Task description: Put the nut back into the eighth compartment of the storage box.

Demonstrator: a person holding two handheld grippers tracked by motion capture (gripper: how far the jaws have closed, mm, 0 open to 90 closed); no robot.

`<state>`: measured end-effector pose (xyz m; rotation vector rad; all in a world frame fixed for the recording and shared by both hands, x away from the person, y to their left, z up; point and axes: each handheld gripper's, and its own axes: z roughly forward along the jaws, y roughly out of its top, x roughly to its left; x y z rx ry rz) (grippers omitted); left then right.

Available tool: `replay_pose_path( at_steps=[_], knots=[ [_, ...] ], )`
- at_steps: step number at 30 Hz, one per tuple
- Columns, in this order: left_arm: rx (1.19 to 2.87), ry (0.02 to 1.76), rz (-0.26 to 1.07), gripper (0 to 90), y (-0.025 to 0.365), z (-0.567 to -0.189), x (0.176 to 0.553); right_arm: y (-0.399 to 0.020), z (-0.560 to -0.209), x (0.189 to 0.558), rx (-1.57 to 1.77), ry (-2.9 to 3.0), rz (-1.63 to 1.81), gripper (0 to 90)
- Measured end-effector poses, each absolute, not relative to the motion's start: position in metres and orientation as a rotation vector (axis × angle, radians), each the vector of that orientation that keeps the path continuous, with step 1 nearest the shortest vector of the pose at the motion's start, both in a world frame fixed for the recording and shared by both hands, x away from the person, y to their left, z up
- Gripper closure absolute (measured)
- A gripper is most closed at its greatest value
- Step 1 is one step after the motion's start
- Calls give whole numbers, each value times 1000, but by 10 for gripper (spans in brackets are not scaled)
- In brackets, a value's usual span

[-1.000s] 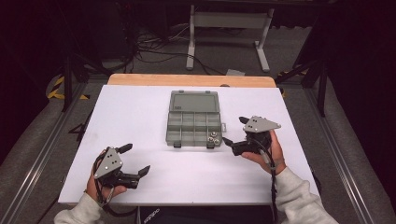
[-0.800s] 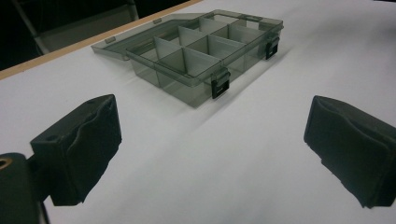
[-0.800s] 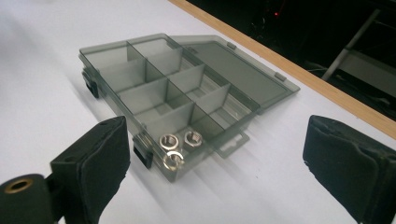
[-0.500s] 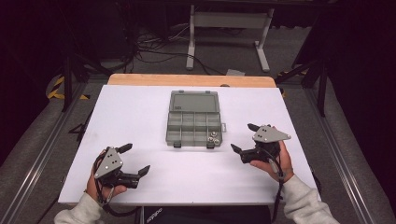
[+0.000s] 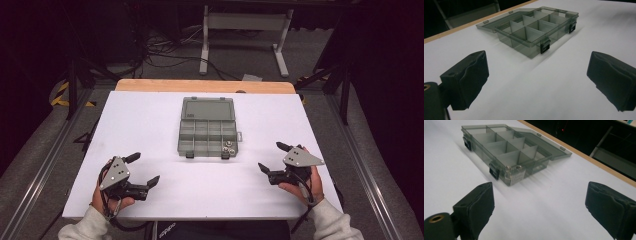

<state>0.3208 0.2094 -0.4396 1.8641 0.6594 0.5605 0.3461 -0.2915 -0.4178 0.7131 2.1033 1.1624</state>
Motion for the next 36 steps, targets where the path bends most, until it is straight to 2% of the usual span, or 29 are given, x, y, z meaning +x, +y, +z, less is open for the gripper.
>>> replay_pose_path(
  at_steps=[15,36],
  knots=[
    [1874,683,574,44,209,-441,321,-330,-445,331,823,2031,1183,59],
    [1879,668,567,45,207,-441,319,-314,-442,327,814,2004,1157,83]
  ],
)
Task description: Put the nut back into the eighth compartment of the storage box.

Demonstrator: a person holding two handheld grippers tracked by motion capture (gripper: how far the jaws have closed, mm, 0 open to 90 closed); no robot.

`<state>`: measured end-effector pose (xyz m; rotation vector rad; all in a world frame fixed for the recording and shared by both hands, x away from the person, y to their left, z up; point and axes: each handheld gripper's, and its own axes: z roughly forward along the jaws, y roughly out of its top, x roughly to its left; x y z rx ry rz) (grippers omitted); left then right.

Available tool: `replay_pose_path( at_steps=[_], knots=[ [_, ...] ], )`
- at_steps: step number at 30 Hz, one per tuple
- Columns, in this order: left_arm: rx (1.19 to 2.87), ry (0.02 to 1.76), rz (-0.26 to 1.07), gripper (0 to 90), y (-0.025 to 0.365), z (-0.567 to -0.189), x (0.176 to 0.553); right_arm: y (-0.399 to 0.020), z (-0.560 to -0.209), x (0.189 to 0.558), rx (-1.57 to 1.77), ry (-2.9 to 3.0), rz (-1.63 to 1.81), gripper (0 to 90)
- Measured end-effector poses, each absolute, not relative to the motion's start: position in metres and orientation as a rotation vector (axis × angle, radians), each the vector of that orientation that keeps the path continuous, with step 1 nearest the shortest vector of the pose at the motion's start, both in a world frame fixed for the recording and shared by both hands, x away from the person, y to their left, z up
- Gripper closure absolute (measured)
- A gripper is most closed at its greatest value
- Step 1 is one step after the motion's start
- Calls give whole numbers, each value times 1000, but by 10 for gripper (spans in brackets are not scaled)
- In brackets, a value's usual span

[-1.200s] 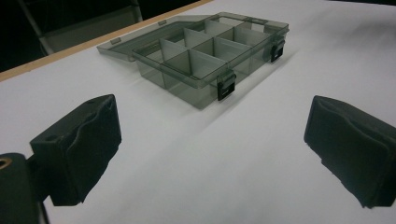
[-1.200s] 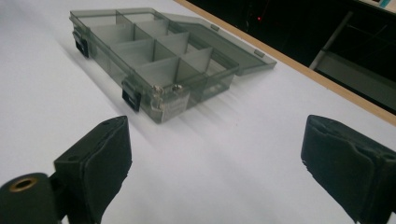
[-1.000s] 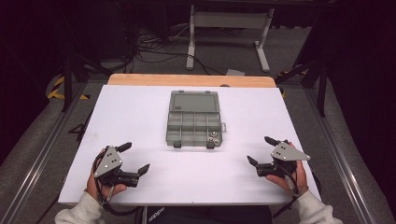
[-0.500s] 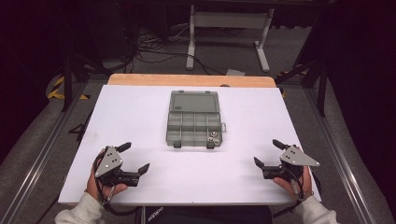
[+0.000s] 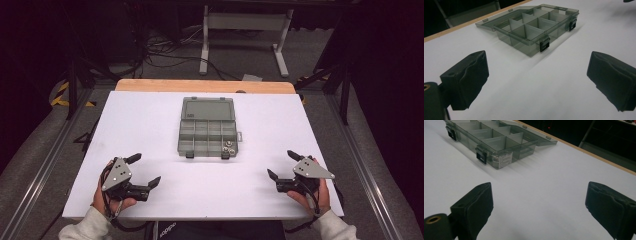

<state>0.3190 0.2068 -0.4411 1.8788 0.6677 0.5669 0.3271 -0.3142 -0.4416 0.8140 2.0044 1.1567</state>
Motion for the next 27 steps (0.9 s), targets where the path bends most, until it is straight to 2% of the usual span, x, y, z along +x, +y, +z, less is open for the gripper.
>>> replay_pose_path(
  at_steps=[27],
  knots=[
    [1884,686,570,44,208,-443,323,-307,-441,326,786,2042,1202,89]
  ],
)
